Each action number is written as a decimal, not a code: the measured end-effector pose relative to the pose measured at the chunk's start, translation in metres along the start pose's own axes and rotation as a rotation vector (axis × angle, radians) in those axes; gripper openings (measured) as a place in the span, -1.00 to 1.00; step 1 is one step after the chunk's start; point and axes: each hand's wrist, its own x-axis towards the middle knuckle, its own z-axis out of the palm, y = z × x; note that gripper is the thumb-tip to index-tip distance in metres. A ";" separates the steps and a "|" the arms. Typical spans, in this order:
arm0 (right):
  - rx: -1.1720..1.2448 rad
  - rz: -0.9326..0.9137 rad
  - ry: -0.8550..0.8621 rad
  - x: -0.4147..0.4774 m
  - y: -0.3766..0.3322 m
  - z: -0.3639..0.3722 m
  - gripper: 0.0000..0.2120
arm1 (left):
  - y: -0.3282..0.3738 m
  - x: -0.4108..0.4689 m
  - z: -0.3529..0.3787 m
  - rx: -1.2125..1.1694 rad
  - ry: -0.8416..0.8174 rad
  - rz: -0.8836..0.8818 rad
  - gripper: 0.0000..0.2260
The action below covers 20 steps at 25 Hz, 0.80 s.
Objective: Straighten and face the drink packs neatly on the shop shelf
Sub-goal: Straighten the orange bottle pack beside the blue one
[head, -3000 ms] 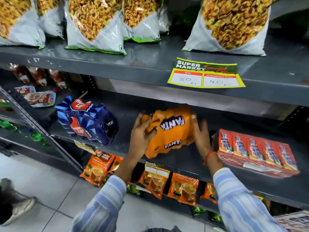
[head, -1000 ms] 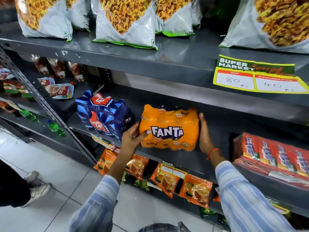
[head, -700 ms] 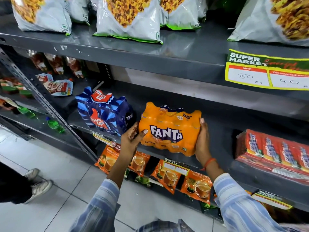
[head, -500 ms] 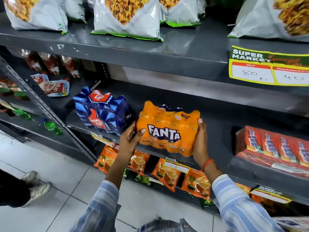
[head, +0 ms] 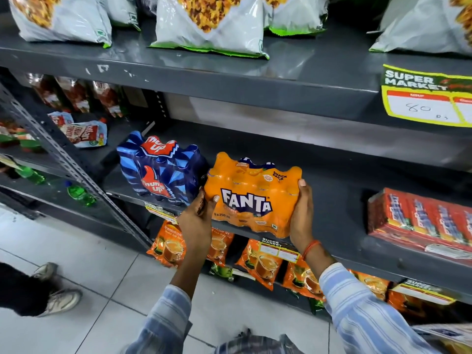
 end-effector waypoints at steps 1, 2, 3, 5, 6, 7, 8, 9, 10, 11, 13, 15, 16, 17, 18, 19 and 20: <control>-0.001 -0.009 0.005 -0.001 0.000 0.002 -0.30 | 0.001 0.001 -0.001 -0.013 0.003 -0.012 -0.66; -0.001 -0.013 0.007 -0.001 0.000 0.004 -0.30 | 0.002 0.002 -0.003 -0.019 0.006 -0.018 -0.67; -0.004 -0.012 0.008 -0.002 -0.001 0.004 -0.29 | 0.004 0.002 -0.003 0.001 0.010 -0.005 -0.67; -0.009 -0.007 0.007 -0.002 -0.002 0.005 -0.27 | 0.006 0.002 -0.003 0.107 0.038 0.050 -0.69; -0.019 -0.004 0.005 -0.002 -0.001 0.004 -0.27 | 0.008 0.002 -0.004 0.164 0.063 0.069 -0.70; -0.028 -0.006 -0.004 -0.003 -0.002 0.002 -0.28 | 0.008 0.002 -0.005 0.212 0.080 0.078 -0.70; -0.042 -0.017 -0.014 -0.003 -0.002 0.000 -0.32 | 0.009 0.002 -0.006 0.245 0.089 0.092 -0.68; -0.057 -0.039 -0.020 -0.004 -0.003 -0.001 -0.39 | 0.011 0.001 -0.007 0.269 0.092 0.111 -0.64; -0.080 -0.070 -0.010 -0.006 -0.006 -0.002 -0.46 | 0.014 -0.001 -0.007 0.276 0.088 0.127 -0.58; -0.115 -0.114 0.016 -0.008 -0.010 -0.006 -0.52 | 0.020 -0.007 -0.004 0.266 0.077 0.138 -0.50; -0.229 -0.240 0.097 -0.008 -0.022 -0.016 -0.60 | 0.039 -0.020 0.008 0.233 0.059 0.202 -0.40; -0.370 -0.378 0.152 -0.004 -0.034 -0.034 -0.62 | 0.063 -0.038 0.029 0.187 0.032 0.308 -0.38; -0.435 -0.437 0.168 -0.002 -0.038 -0.047 -0.63 | 0.075 -0.047 0.042 0.162 0.009 0.360 -0.38; -0.489 -0.486 0.177 0.000 -0.043 -0.061 -0.63 | 0.085 -0.056 0.056 0.147 -0.015 0.407 -0.39; -0.540 -0.528 0.181 0.000 -0.046 -0.074 -0.62 | 0.094 -0.064 0.070 0.141 -0.036 0.451 -0.40; -0.593 -0.570 0.183 -0.001 -0.050 -0.089 -0.62 | 0.103 -0.074 0.085 0.143 -0.057 0.488 -0.40; -0.648 -0.601 0.187 -0.002 -0.056 -0.107 -0.61 | 0.113 -0.085 0.102 0.147 -0.085 0.522 -0.41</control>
